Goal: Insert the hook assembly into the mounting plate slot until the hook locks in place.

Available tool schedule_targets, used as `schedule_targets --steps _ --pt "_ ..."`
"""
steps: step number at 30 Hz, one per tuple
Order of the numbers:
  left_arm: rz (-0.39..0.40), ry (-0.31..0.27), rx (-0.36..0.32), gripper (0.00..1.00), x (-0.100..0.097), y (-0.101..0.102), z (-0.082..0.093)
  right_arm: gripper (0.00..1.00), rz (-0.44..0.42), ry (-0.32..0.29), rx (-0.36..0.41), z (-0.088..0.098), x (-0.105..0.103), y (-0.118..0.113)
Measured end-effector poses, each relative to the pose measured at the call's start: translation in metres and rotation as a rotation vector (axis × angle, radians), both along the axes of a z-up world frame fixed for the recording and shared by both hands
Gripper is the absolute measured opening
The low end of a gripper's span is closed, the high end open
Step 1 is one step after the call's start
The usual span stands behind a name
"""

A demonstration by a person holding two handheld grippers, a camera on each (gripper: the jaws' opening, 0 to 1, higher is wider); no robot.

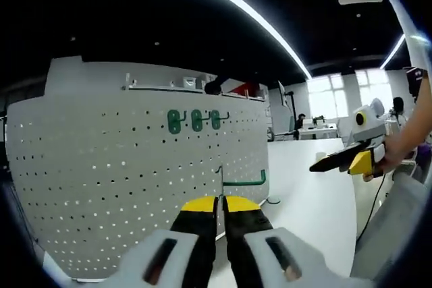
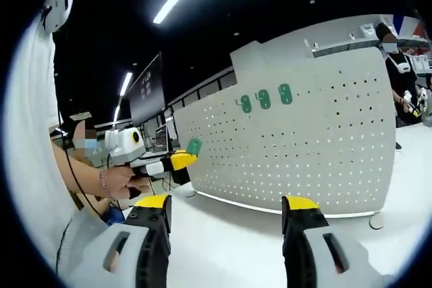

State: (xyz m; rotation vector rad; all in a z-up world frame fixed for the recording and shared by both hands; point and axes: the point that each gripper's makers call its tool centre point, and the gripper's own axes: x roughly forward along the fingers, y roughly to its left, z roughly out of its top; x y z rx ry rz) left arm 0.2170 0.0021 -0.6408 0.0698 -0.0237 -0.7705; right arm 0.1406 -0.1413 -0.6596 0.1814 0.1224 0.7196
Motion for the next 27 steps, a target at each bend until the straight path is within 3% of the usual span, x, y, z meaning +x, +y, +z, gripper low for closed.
schedule_targets --steps 6,8,9,11,15,27 --pt "0.003 -0.002 0.002 0.03 0.0 0.0 -0.001 0.62 -0.001 -0.007 0.02 0.002 0.0 0.001" --pt "0.003 -0.002 0.001 0.03 0.0 0.0 0.0 0.6 0.009 -0.047 0.1 0.016 -0.001 0.004" --pt "0.002 -0.002 0.002 0.03 0.0 -0.001 0.0 0.6 0.018 -0.036 0.166 0.022 -0.003 0.005" --pt "0.0 -0.001 -0.001 0.03 0.0 -0.001 -0.001 0.59 0.017 -0.024 0.199 0.024 -0.002 0.003" --pt "-0.003 0.0 0.004 0.03 -0.002 -0.003 -0.001 0.55 0.028 -0.012 0.202 0.023 -0.002 0.005" --pt "-0.012 0.0 0.007 0.03 -0.006 -0.01 -0.002 0.55 0.056 -0.012 0.212 0.026 0.007 0.021"
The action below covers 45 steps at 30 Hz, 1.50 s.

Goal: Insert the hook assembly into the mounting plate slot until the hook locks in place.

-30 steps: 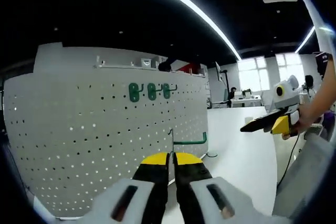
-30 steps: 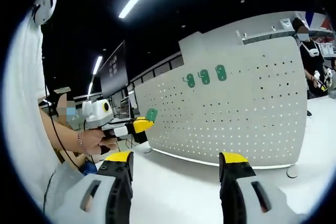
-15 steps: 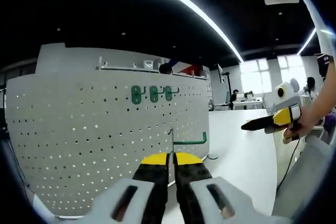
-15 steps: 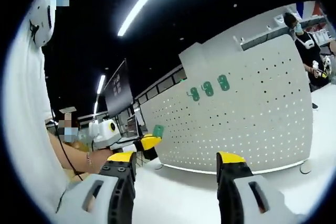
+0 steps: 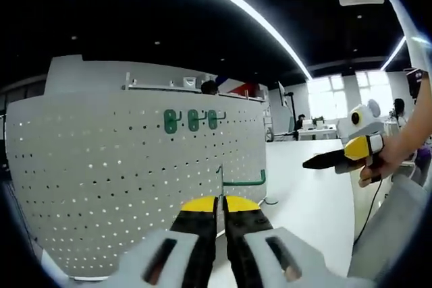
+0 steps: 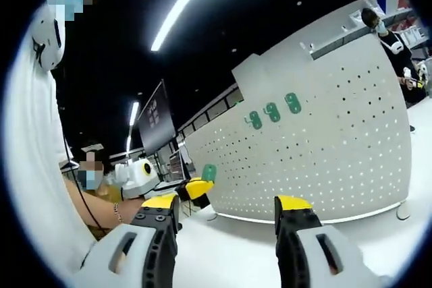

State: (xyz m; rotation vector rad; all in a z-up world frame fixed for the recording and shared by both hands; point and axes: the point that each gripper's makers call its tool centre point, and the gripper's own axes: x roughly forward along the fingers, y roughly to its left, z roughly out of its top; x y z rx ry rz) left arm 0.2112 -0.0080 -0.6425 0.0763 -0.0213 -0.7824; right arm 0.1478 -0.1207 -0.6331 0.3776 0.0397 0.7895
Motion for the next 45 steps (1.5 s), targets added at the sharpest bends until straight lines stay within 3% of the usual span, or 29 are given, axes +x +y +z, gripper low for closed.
schedule_targets --steps 28,45 --pt "-0.016 -0.008 0.01 0.03 -0.005 -0.013 0.007 0.44 0.062 0.005 0.098 0.012 0.026 0.046" --pt "-0.019 -0.009 0.009 0.03 -0.007 -0.018 0.008 0.33 0.062 0.025 0.144 0.016 0.038 0.06"
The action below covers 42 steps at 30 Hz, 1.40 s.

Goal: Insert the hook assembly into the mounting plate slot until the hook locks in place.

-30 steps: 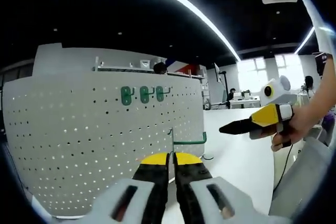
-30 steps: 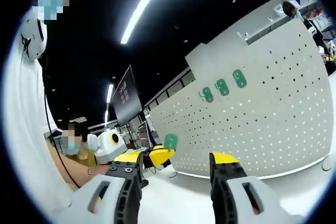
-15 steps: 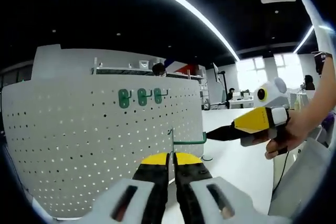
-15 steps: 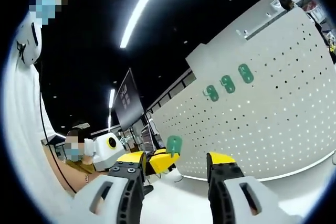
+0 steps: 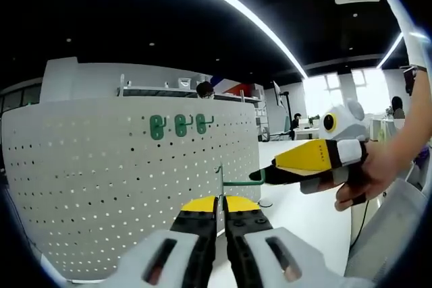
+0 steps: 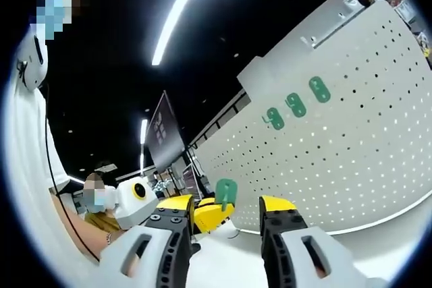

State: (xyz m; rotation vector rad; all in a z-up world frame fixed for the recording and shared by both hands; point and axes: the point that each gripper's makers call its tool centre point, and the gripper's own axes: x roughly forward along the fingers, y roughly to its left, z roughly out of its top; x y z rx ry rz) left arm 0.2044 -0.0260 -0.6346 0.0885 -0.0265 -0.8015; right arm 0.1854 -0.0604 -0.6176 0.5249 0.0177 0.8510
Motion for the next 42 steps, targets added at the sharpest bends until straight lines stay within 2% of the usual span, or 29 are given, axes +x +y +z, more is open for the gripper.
schedule_targets --steps 7,10,24,35,42 --pt "-0.001 -0.003 0.0 0.03 0.001 -0.002 0.0 0.3 0.002 0.009 0.01 0.0 0.004 0.008" --pt "0.005 -0.005 0.002 0.03 0.001 0.0 0.0 0.25 -0.019 -0.003 -0.016 0.0 0.005 0.01" --pt "0.011 -0.006 -0.005 0.03 0.0 -0.001 0.001 0.1 -0.025 0.021 0.017 0.001 0.011 0.02" --pt "0.013 -0.011 -0.01 0.03 0.0 -0.002 0.003 0.03 -0.038 0.024 0.024 0.0 0.016 0.022" --pt "0.012 -0.011 -0.01 0.03 -0.001 -0.003 0.003 0.02 -0.034 0.034 0.024 -0.002 0.016 0.025"
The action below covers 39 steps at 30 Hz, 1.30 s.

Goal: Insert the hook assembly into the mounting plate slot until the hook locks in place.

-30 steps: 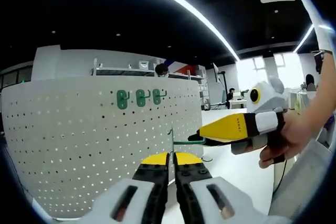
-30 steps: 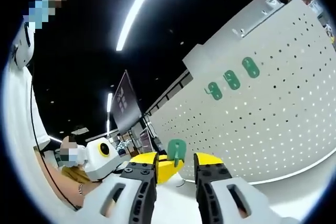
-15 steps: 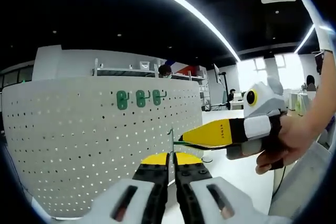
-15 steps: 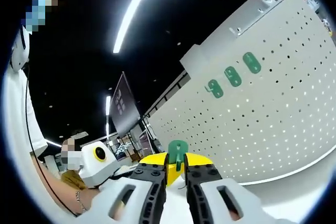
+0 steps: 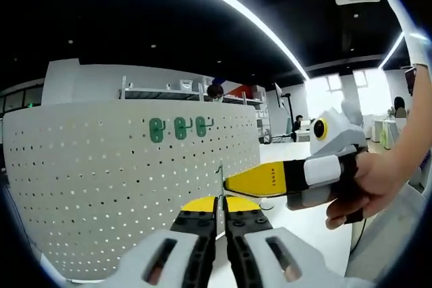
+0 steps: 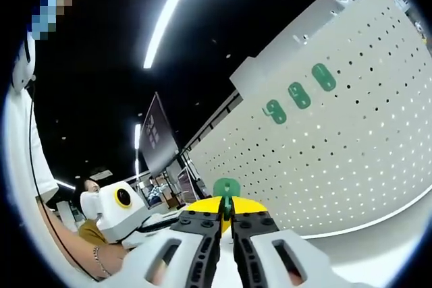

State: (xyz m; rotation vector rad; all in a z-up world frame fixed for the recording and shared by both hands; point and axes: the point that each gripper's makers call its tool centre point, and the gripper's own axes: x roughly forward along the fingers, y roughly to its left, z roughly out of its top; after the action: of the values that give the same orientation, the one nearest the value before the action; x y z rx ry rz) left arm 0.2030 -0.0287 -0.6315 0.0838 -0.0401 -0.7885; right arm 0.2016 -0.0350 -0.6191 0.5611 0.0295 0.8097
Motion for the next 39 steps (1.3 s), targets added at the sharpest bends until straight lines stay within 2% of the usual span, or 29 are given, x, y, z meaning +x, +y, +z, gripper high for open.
schedule_targets --steps 15,24,29,31,39 --pt "0.001 0.01 -0.013 0.03 0.001 0.0 -0.001 0.01 -0.012 0.034 0.035 -0.001 0.001 0.0" --pt "-0.003 0.003 -0.007 0.03 0.001 0.001 0.0 0.0 -0.01 0.029 0.028 0.0 0.001 0.0" --pt "-0.012 0.018 -0.012 0.05 0.001 0.001 -0.001 0.0 -0.003 0.034 0.021 -0.001 0.0 0.001" --pt "-0.017 0.021 -0.011 0.11 0.001 0.001 -0.002 0.0 -0.004 0.034 0.019 -0.001 0.0 0.001" --pt "-0.031 0.058 0.02 0.49 0.0 -0.003 -0.014 0.0 -0.007 0.039 0.019 -0.002 0.0 -0.002"
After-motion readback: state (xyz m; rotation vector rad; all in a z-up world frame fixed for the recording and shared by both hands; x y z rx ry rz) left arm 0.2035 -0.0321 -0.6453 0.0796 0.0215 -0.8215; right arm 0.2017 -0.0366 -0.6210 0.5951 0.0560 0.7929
